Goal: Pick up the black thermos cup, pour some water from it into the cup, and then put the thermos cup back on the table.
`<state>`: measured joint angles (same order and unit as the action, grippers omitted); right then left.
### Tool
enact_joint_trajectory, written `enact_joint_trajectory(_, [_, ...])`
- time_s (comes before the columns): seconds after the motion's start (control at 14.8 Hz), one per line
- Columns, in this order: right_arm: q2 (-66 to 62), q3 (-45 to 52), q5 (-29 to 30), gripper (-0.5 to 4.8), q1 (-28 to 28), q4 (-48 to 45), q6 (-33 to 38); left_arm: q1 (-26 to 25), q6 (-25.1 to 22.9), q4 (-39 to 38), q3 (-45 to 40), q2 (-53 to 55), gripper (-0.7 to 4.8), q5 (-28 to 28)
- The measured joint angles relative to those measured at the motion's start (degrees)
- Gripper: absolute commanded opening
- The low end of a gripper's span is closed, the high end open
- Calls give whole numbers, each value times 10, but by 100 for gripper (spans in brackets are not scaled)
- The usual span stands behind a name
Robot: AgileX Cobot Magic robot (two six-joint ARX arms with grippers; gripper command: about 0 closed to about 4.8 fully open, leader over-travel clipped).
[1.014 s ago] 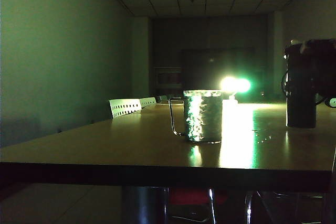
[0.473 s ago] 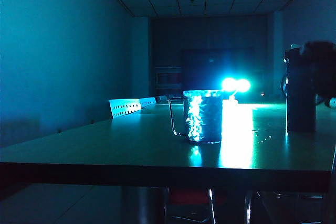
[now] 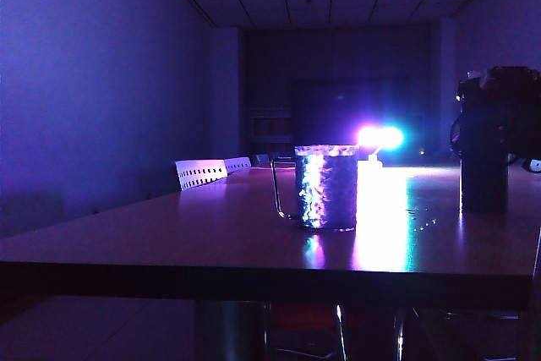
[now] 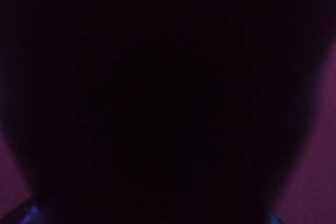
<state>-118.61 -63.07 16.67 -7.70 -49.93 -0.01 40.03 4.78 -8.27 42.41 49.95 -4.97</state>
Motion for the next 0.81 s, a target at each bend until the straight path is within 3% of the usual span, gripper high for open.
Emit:
enact_joint_trajectory(0.34, [73,15,28,479,-22,97,-46,0,0,0,0,0,-5,0])
enact_joint_trajectory(0.81, [125,16,50,479,-25,210,-60,0,0,-1,0,0,-5,0])
